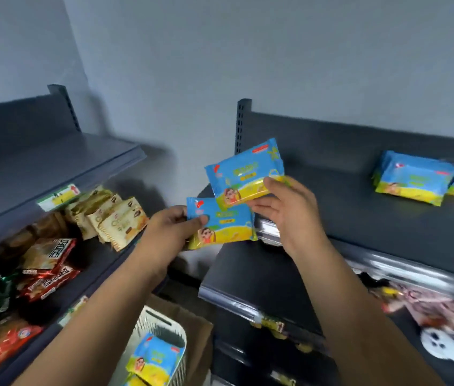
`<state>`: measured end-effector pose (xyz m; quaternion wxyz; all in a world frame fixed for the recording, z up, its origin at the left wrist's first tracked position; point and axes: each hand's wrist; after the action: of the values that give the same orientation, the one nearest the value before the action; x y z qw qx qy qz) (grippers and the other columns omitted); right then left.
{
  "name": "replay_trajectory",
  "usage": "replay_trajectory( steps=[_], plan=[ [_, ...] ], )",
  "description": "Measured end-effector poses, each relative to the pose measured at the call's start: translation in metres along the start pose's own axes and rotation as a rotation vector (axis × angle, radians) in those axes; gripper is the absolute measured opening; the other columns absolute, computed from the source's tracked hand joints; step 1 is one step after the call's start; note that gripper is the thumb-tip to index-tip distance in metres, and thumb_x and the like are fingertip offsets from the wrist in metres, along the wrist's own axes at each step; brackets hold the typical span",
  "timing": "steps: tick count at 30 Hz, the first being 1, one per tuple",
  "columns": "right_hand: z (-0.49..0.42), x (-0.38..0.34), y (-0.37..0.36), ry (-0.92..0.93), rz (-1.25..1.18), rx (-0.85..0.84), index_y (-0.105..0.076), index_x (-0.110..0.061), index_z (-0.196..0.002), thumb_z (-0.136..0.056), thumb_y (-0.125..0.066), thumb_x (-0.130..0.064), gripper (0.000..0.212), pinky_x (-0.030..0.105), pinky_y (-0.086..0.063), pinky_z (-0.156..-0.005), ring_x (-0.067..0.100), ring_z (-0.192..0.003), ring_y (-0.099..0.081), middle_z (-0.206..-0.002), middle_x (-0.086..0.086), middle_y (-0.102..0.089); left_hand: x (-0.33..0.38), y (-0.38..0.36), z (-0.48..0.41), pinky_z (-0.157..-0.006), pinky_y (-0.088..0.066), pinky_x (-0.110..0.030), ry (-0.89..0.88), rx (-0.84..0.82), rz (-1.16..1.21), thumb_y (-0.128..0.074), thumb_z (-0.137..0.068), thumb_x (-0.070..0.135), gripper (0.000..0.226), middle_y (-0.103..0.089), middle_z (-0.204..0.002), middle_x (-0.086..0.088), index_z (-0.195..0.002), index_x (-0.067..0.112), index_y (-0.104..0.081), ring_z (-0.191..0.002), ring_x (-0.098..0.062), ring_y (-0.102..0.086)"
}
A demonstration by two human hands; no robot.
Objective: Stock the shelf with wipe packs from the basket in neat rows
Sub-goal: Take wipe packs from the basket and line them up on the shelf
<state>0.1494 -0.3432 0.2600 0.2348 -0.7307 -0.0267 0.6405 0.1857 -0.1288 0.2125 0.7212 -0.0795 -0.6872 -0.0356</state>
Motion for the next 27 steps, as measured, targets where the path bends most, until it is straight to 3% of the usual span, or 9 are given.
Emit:
replay_trajectory(
  steps=[3, 6, 8, 10, 13, 16, 21, 23, 27],
  plan=[
    [-0.006, -0.032, 0.045, 0.076, 0.063, 0.070, -0.067, -0.002, -0.109, -0.096, -0.064, -0.004, 0.013, 0.041, -0.063, -0.075, 0.037, -0.081, -0.076, -0.095, 0.020, -0.077, 0.014, -0.053, -0.015, -0.069, -0.060, -0.028, -0.019, -0.081, 0.017, -0.072, -0.090, 0.007, 0.013, -0.078, -0.102, -0.015, -0.103, 0.006, -0.074, -0.082, -0.020, -0.075],
    [-0.012, -0.064, 0.093, 0.118, 0.092, 0.151, -0.065, -0.003, -0.111, -0.094, -0.066, -0.002, 0.017, 0.035, -0.062, -0.070, 0.038, -0.086, -0.077, -0.102, 0.019, -0.077, 0.024, -0.109, -0.025, -0.081, -0.061, -0.037, -0.022, -0.171, 0.024, -0.071, -0.092, 0.009, 0.017, -0.078, -0.104, -0.015, -0.108, 0.005, -0.074, -0.092, -0.028, -0.076],
    [-0.015, -0.085, 0.127, 0.140, 0.089, 0.198, -0.065, -0.009, -0.101, -0.094, -0.067, -0.001, 0.011, 0.034, -0.061, -0.071, 0.039, -0.087, -0.077, -0.103, 0.018, -0.077, 0.031, -0.150, -0.032, -0.090, -0.059, -0.046, -0.043, -0.208, 0.030, -0.072, -0.092, 0.012, 0.019, -0.078, -0.105, -0.015, -0.109, 0.005, -0.074, -0.098, -0.033, -0.075],
    [-0.018, -0.104, 0.161, 0.165, 0.085, 0.235, -0.060, -0.012, -0.092, -0.093, -0.067, 0.000, 0.014, 0.034, -0.061, -0.072, 0.039, -0.087, -0.077, -0.102, 0.019, -0.076, 0.037, -0.191, -0.037, -0.083, -0.062, -0.043, -0.083, -0.250, 0.038, -0.071, -0.093, 0.013, 0.017, -0.079, -0.102, -0.013, -0.108, 0.007, -0.073, -0.093, -0.027, -0.076],
    [-0.017, -0.130, 0.213, 0.188, 0.150, 0.224, -0.060, -0.008, -0.100, -0.092, -0.065, 0.003, 0.015, 0.032, -0.062, -0.070, 0.035, -0.085, -0.077, -0.104, 0.018, -0.076, 0.045, -0.248, -0.042, -0.067, -0.061, -0.030, -0.123, -0.322, 0.056, -0.068, -0.095, 0.012, 0.016, -0.079, -0.100, -0.011, -0.109, 0.007, -0.072, -0.085, -0.019, -0.076],
    [-0.018, -0.150, 0.261, 0.179, 0.262, 0.225, -0.065, -0.006, -0.107, -0.092, -0.066, 0.005, 0.019, 0.030, -0.063, -0.071, 0.032, -0.084, -0.077, -0.104, 0.012, -0.077, 0.047, -0.299, -0.052, -0.069, -0.062, -0.031, -0.144, -0.391, 0.031, -0.068, -0.095, 0.013, 0.017, -0.079, -0.101, -0.011, -0.110, 0.007, -0.073, -0.085, -0.018, -0.075],
    [-0.025, -0.175, 0.323, 0.162, 0.469, 0.300, -0.070, -0.011, -0.100, -0.085, -0.074, 0.003, 0.021, 0.026, -0.059, -0.071, 0.016, -0.087, -0.076, -0.097, 0.002, -0.080, 0.040, -0.368, -0.069, -0.082, -0.062, -0.035, -0.117, -0.515, 0.002, -0.066, -0.097, 0.011, 0.024, -0.078, -0.109, -0.008, -0.120, 0.008, -0.069, -0.098, -0.022, -0.076],
    [-0.027, -0.184, 0.344, 0.145, 0.400, 0.337, -0.071, -0.011, -0.102, -0.084, -0.076, 0.004, 0.025, 0.026, -0.061, -0.075, 0.014, -0.086, -0.075, -0.098, 0.003, -0.080, 0.033, -0.389, -0.075, -0.088, -0.061, -0.037, -0.093, -0.544, 0.026, -0.065, -0.097, 0.008, 0.026, -0.077, -0.113, -0.008, -0.122, 0.009, -0.068, -0.104, -0.022, -0.074],
    [-0.032, -0.197, 0.374, 0.132, 0.238, 0.397, -0.068, -0.015, -0.101, -0.085, -0.075, 0.005, 0.026, 0.035, -0.061, -0.085, 0.020, -0.091, -0.077, -0.101, 0.008, -0.079, 0.023, -0.423, -0.083, -0.081, -0.062, -0.032, -0.084, -0.516, 0.013, -0.065, -0.096, 0.005, 0.022, -0.078, -0.109, -0.006, -0.118, 0.008, -0.070, -0.098, -0.019, -0.075]
  ],
)
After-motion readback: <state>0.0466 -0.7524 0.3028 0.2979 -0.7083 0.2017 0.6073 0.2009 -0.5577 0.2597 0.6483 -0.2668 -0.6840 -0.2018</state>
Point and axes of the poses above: each hand's wrist, its own z-axis away from the middle knuckle, its own y-axis out of the back of the hand, x = y × z
